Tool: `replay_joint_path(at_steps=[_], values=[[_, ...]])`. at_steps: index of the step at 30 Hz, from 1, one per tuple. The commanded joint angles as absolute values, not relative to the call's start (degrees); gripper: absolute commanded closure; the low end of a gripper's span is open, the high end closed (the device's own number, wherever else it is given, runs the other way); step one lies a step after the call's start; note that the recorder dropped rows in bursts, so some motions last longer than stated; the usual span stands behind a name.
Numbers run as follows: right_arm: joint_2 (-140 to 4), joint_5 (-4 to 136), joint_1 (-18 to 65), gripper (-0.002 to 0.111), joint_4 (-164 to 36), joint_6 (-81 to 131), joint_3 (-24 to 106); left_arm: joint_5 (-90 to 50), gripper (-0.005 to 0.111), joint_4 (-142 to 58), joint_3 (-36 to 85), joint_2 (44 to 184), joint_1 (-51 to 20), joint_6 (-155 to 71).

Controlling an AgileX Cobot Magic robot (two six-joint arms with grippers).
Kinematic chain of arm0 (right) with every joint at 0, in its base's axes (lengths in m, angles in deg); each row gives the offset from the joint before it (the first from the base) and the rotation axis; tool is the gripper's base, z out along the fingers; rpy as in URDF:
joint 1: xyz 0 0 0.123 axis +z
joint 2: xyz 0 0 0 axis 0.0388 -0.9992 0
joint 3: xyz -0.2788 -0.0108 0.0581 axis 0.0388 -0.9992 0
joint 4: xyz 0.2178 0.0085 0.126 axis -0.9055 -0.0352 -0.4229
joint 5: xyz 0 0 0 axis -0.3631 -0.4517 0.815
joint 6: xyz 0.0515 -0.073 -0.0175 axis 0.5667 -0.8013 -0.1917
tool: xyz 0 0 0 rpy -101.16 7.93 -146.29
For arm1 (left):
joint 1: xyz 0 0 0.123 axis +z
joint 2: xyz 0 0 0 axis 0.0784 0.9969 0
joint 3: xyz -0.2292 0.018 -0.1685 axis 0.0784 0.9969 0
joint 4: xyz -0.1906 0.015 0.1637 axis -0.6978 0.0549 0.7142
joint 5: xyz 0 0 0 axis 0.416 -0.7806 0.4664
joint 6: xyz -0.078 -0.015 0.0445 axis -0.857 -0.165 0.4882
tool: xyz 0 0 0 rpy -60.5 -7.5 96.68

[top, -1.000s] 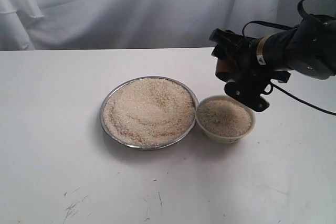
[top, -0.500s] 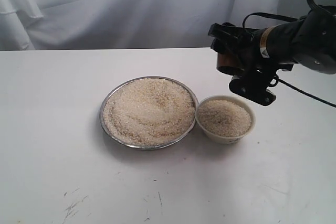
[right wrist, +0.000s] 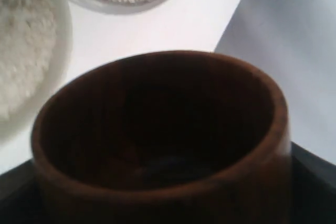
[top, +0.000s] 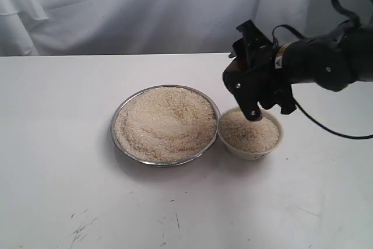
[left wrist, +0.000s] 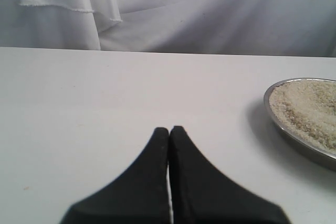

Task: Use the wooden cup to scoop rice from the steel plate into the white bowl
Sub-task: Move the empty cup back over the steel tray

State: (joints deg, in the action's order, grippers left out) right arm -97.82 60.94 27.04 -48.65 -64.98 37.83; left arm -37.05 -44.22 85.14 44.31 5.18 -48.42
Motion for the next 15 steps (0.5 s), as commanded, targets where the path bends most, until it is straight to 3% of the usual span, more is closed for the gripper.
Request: replay_joint_path(at_steps=[1, 15], values=[[-101.62, 61.62, 30.70, 0.108, -56.59, -64.90, 39.92, -36.69, 0.107, -44.27, 85.40, 44.02, 5.09, -48.61], [-113.96, 58.55, 37.77, 0.108, -60.34, -73.86, 57.14, -36.69, 0.107, -44.27, 85.40, 44.02, 5.09, -48.61]])
